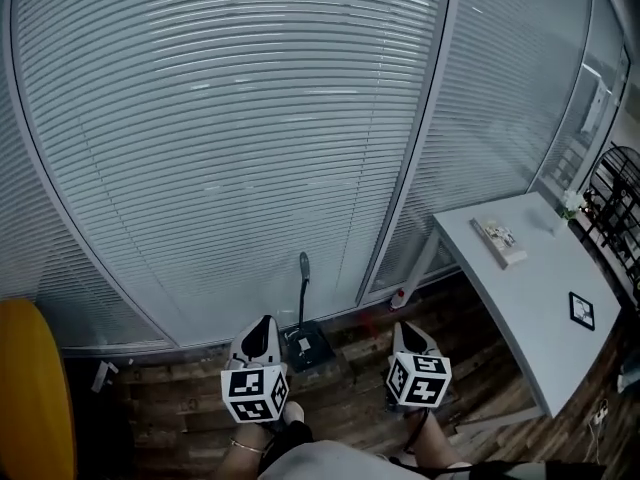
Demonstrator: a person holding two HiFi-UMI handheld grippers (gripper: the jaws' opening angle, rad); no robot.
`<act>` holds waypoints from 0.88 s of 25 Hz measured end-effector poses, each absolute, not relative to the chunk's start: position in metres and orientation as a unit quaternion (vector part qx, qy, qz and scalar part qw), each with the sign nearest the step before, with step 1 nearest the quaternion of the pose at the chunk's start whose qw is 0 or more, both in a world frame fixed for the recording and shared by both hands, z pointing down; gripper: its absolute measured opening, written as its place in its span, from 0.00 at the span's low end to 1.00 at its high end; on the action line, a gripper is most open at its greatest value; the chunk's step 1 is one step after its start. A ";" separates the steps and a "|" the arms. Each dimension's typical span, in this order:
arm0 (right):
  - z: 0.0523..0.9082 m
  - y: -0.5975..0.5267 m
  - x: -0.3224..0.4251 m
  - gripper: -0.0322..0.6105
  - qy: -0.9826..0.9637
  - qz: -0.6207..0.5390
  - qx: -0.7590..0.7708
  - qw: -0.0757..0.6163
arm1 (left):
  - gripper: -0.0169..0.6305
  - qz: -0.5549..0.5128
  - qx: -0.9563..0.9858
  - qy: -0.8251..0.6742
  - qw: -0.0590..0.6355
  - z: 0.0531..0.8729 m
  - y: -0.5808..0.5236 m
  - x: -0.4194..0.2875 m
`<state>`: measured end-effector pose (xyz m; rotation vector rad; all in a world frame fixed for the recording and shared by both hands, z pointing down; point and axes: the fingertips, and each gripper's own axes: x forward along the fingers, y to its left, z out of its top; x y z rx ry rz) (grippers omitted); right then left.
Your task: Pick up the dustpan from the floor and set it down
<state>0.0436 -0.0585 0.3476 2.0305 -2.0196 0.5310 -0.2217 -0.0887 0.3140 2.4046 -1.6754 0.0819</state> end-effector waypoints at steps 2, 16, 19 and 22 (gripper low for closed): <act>0.343 -0.084 0.037 0.10 -0.691 0.180 0.691 0.115 | 0.05 0.028 0.817 -0.567 0.105 0.311 -0.115 -0.225; 0.347 -0.222 -0.002 0.10 -0.701 0.167 0.681 0.129 | 0.05 0.047 0.815 -0.563 0.125 0.341 -0.246 -0.252; 0.354 -0.234 -0.004 0.10 -0.701 0.173 0.679 0.133 | 0.05 0.056 0.818 -0.558 0.129 0.349 -0.259 -0.250; 0.366 -0.241 -0.003 0.10 -0.700 0.184 0.676 0.141 | 0.05 0.067 0.815 -0.560 0.133 0.356 -0.264 -0.248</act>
